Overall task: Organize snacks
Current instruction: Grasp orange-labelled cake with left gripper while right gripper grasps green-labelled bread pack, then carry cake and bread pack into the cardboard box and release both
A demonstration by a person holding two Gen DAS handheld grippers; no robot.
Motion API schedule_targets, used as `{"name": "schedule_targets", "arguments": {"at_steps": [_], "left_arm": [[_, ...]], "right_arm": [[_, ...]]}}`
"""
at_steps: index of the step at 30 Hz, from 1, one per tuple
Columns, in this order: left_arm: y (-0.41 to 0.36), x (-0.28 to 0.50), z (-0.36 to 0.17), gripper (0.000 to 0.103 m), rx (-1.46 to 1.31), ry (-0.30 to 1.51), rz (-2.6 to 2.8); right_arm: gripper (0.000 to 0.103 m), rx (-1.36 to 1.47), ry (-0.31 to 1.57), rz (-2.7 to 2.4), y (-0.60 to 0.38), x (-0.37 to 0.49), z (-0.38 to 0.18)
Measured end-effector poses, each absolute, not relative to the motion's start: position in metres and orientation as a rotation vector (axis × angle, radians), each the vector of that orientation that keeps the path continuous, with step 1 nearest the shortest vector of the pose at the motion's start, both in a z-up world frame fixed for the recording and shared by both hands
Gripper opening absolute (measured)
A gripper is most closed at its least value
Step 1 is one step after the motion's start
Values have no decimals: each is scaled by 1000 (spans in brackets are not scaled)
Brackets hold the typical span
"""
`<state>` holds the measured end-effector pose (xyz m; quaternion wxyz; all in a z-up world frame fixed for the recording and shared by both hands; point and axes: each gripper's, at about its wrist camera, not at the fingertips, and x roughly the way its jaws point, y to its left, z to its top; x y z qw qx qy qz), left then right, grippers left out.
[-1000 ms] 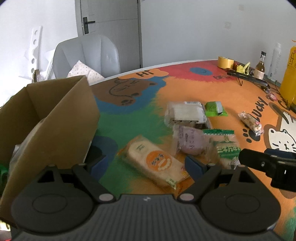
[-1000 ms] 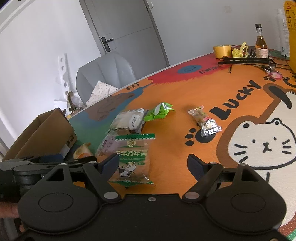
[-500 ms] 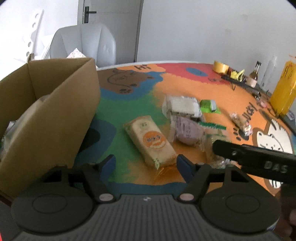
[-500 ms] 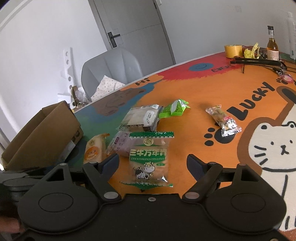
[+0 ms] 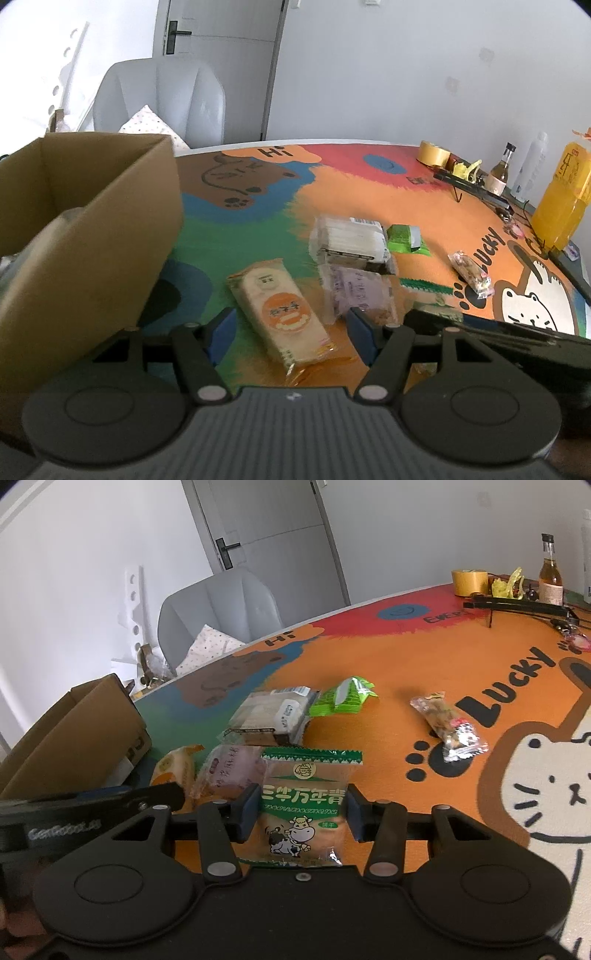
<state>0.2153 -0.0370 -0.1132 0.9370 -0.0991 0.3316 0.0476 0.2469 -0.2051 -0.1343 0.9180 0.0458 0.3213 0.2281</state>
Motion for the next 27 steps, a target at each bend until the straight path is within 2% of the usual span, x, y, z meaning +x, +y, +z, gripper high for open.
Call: {"name": "schedule_targets", "arguments": {"at_steps": [5, 9, 12, 15, 17, 27], "left_arm": [[-42, 224, -121, 62, -197, 695, 96], [-41, 225, -125, 45, -196, 702, 108], [-41, 224, -125, 34, -183, 703, 108], [-40, 221, -125, 33, -185, 703, 92], [-39, 218, -124, 33, -188, 704, 86], [-38, 202, -108, 33, -192, 661, 74]], "right_arm": [[46, 106, 661, 424, -218, 246, -133], [47, 97, 661, 406, -219, 244, -133], [53, 52, 653, 406, -209, 242, -134], [54, 24, 648, 427, -201, 241, -134], [47, 12, 643, 433, -198, 241, -134], [46, 41, 634, 446, -198, 229, -122]]}}
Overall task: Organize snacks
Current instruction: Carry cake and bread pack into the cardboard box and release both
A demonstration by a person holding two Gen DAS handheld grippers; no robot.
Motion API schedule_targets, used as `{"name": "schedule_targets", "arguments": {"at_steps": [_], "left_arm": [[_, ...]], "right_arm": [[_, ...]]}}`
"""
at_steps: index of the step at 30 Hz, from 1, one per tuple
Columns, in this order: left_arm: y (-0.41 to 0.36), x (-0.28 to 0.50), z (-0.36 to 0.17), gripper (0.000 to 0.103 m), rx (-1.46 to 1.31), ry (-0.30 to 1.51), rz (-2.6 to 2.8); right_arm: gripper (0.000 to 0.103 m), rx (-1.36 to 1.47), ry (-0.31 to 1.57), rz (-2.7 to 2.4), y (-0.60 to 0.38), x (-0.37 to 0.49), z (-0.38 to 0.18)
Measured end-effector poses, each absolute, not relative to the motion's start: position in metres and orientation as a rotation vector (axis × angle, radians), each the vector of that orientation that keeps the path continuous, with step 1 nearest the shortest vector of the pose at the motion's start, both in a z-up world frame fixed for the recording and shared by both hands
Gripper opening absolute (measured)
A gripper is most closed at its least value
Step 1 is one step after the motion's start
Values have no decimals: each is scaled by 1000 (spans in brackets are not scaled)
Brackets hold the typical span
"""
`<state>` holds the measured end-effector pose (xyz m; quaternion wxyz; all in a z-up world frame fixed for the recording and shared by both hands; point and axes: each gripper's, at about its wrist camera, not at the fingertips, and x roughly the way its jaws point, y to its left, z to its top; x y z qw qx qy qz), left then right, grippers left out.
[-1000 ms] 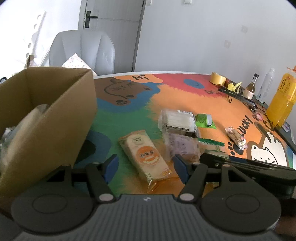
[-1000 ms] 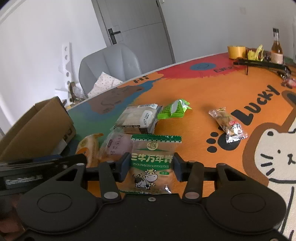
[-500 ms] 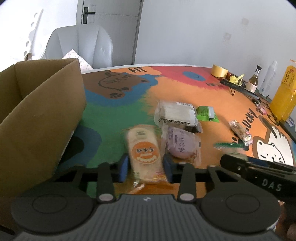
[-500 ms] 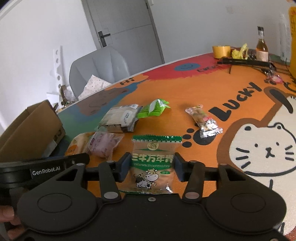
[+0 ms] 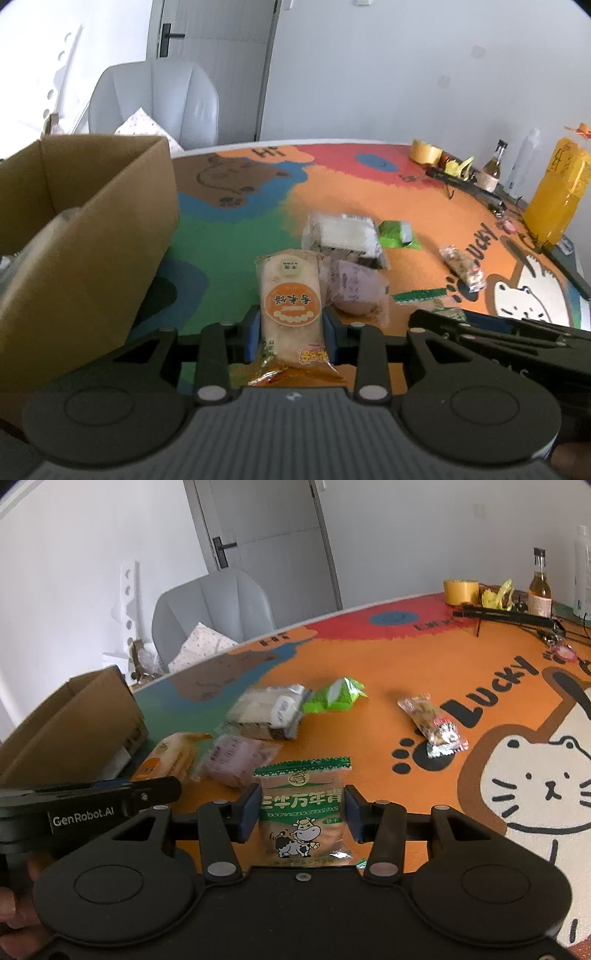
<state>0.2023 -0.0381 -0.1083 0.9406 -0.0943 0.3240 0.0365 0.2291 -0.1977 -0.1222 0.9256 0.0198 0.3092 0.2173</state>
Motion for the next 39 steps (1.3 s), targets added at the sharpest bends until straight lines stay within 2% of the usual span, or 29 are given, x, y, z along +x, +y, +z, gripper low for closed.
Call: {"name": "schedule_targets", "arguments": {"at_steps": [21, 39], "left_arm": [[-22, 160, -56, 33, -189, 525, 85], [37, 134, -21, 33, -207, 443, 181]], "right_arm": [[46, 43, 520, 506, -170, 203, -76], [46, 18, 473, 602, -119, 197, -59]]}}
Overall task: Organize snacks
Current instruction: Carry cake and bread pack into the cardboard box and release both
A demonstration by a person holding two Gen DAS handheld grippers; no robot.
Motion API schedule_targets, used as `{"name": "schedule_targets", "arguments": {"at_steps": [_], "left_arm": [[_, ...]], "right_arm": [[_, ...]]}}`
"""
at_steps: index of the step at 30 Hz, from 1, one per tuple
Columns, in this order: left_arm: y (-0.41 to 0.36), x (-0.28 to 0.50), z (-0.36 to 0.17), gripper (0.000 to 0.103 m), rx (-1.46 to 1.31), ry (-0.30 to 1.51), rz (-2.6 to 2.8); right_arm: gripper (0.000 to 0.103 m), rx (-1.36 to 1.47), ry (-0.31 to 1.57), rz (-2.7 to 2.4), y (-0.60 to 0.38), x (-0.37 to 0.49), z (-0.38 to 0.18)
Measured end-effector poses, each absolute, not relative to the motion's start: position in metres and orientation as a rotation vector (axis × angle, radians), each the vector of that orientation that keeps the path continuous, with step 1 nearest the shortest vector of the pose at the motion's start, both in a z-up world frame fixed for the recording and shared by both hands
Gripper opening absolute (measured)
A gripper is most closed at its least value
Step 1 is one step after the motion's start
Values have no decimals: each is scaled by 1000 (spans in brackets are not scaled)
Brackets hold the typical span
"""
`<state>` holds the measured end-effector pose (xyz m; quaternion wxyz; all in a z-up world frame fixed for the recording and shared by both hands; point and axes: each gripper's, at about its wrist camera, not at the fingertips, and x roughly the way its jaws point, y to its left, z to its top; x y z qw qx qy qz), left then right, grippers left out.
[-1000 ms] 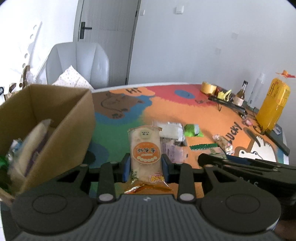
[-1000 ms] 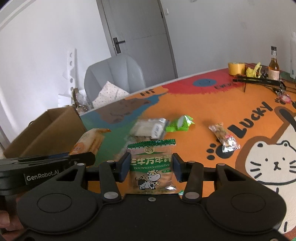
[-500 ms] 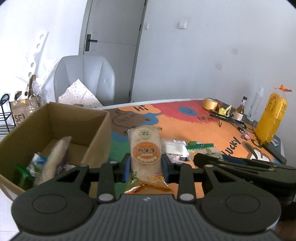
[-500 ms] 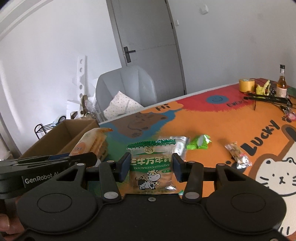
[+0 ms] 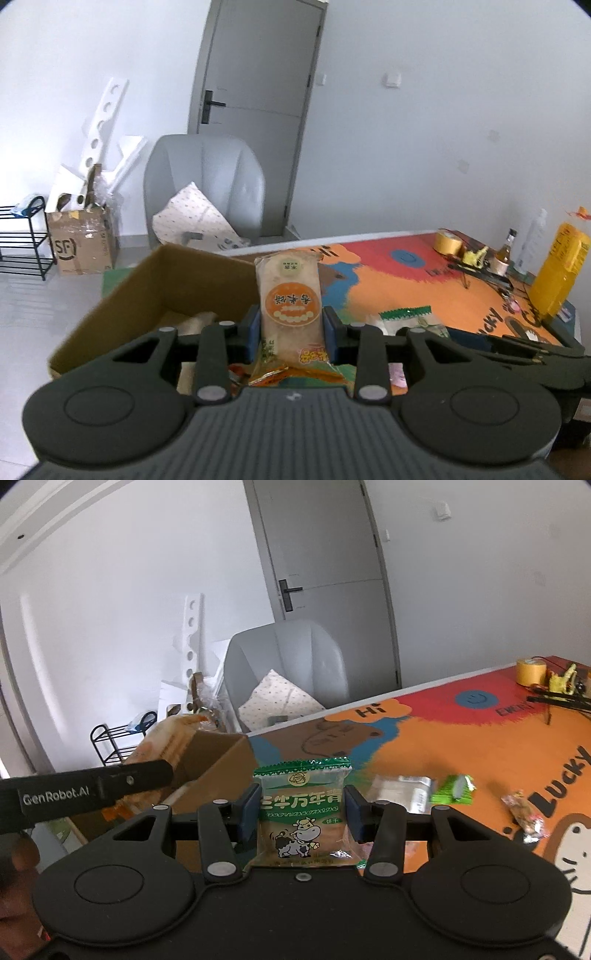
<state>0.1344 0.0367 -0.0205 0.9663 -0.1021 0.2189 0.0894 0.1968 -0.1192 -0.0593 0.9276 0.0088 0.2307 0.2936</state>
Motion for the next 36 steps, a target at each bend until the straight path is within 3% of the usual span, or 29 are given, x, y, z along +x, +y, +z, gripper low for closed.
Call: {"name": "schedule_targets", "arguments": {"at_steps": [36], "left_arm": [[136, 119, -39, 37, -317, 467, 331]], "right_arm": [[46, -83, 454, 710, -27, 200, -50]]}}
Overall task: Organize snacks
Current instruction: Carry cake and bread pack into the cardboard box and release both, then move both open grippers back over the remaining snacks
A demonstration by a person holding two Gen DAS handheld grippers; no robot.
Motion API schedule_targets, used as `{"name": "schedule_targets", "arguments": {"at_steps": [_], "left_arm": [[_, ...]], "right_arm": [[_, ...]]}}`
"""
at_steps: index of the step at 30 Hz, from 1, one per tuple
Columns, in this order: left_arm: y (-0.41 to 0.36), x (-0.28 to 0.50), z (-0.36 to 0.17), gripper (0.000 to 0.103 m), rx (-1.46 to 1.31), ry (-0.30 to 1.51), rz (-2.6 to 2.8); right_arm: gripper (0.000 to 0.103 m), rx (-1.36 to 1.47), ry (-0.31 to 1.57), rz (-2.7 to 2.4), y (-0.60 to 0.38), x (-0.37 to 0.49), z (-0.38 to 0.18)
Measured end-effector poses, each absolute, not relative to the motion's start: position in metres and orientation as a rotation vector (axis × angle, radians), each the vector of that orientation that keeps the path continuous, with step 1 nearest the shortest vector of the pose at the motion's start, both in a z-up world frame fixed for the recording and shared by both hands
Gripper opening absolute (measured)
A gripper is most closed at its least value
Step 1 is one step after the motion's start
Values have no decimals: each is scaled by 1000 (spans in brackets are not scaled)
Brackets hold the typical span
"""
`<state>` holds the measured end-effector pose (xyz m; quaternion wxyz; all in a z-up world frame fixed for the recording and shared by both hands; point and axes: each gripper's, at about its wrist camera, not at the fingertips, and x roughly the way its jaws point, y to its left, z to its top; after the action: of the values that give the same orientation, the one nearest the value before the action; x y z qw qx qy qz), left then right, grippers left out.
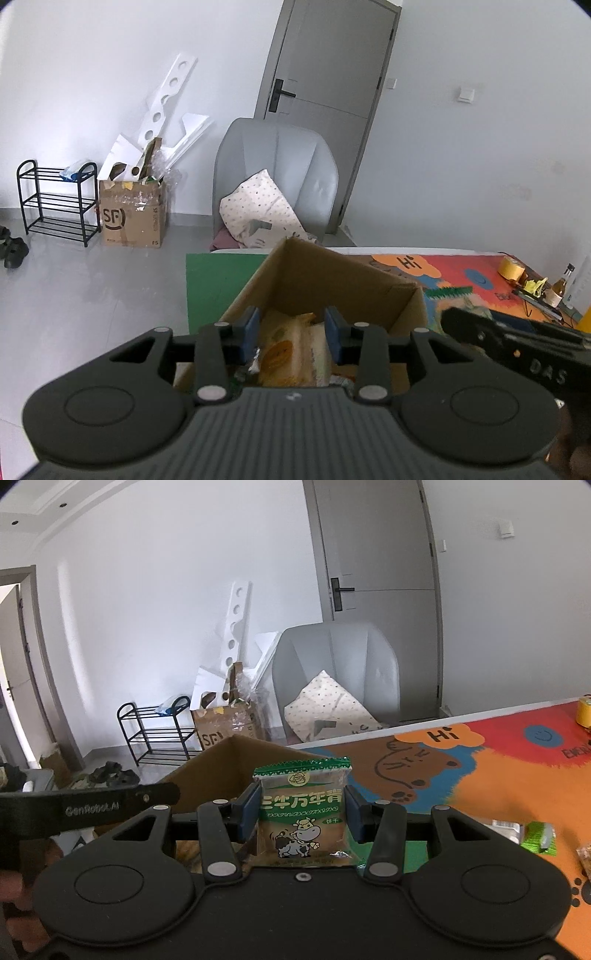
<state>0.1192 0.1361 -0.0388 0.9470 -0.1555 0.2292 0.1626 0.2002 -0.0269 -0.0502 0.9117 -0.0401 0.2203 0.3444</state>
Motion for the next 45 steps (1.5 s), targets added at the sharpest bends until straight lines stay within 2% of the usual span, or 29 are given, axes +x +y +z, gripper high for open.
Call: {"name": "schedule_targets", "arguments": {"at_steps": [5, 7, 8, 13, 16, 17, 23, 29, 45], "left_arm": [[140, 112, -40, 41, -329, 472, 322], [141, 112, -39, 47, -329, 473, 323], [141, 111, -38, 49, -328, 472, 325], [135, 112, -37, 76, -309, 465, 341], [127, 112, -35, 83, -292, 453, 336], [125, 112, -35, 84, -288, 453, 333], [112, 117, -35, 87, -273, 462, 315], [95, 119, -33, 91, -254, 472, 274], [45, 133, -31, 93, -219, 485, 169]], "right_arm": [[46, -80, 448, 724, -13, 201, -48], [47, -63, 445, 742, -11, 202, -46], [53, -51, 439, 753, -12, 202, -46], [65, -36, 441, 722, -22, 201, -46], [78, -25, 454, 692, -32, 201, -49], [83, -22, 455, 683, -35, 200, -49], [96, -19, 456, 636, -59, 197, -52], [103, -12, 458, 576, -83, 194, -54], [103, 50, 462, 485, -146, 196, -59]]}}
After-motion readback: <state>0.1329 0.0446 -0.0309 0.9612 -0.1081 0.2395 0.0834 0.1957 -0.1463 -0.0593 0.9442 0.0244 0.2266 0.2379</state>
